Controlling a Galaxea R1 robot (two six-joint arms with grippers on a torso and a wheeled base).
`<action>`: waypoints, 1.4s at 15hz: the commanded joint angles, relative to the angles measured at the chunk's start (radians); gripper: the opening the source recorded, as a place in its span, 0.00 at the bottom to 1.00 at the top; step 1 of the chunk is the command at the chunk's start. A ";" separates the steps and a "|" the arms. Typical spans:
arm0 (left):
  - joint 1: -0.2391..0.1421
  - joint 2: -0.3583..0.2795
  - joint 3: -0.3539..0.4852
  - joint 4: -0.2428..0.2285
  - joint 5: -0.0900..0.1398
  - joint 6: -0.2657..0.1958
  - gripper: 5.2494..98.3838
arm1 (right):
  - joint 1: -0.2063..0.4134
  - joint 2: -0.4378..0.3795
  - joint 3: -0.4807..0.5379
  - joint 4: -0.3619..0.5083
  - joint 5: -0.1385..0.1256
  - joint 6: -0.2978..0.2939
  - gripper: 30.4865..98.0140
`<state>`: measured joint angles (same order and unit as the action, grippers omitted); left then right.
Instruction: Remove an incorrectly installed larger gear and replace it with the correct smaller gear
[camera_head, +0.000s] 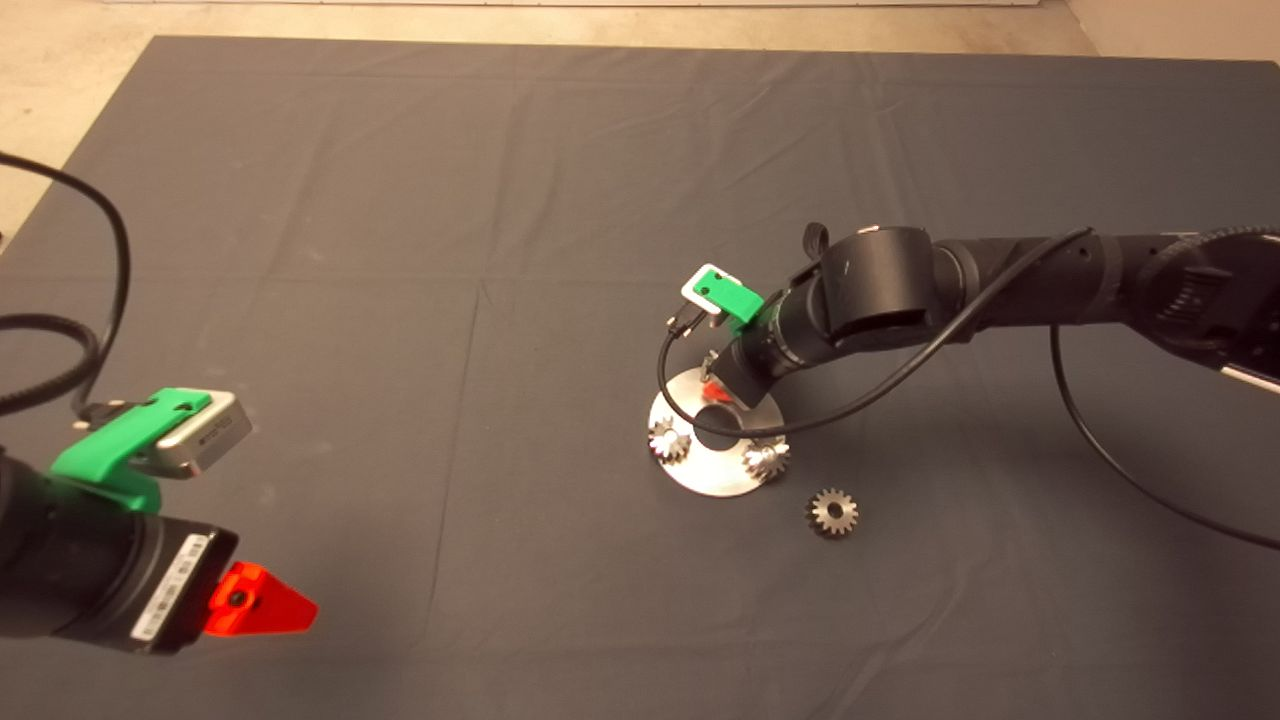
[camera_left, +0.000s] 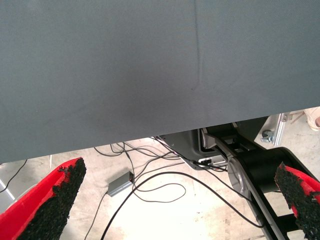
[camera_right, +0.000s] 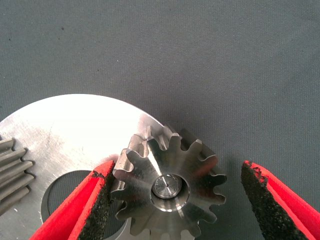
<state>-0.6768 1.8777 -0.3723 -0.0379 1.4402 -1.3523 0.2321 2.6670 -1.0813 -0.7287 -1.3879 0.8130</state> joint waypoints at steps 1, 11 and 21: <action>-0.010 -0.004 0.015 -0.017 0.005 0.001 0.99 | 0.000 -0.006 0.006 -0.026 -0.011 0.031 0.53; -0.010 -0.004 0.015 -0.017 0.006 0.001 0.99 | 0.000 -0.012 0.039 -0.031 0.000 0.066 0.37; -0.010 -0.002 0.015 -0.017 0.005 -0.001 0.99 | -0.002 -0.011 0.051 -0.032 0.000 0.061 0.25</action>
<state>-0.6768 1.8777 -0.3723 -0.0379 1.4402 -1.3523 0.2106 2.6564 -1.0487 -0.7349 -1.3955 0.8770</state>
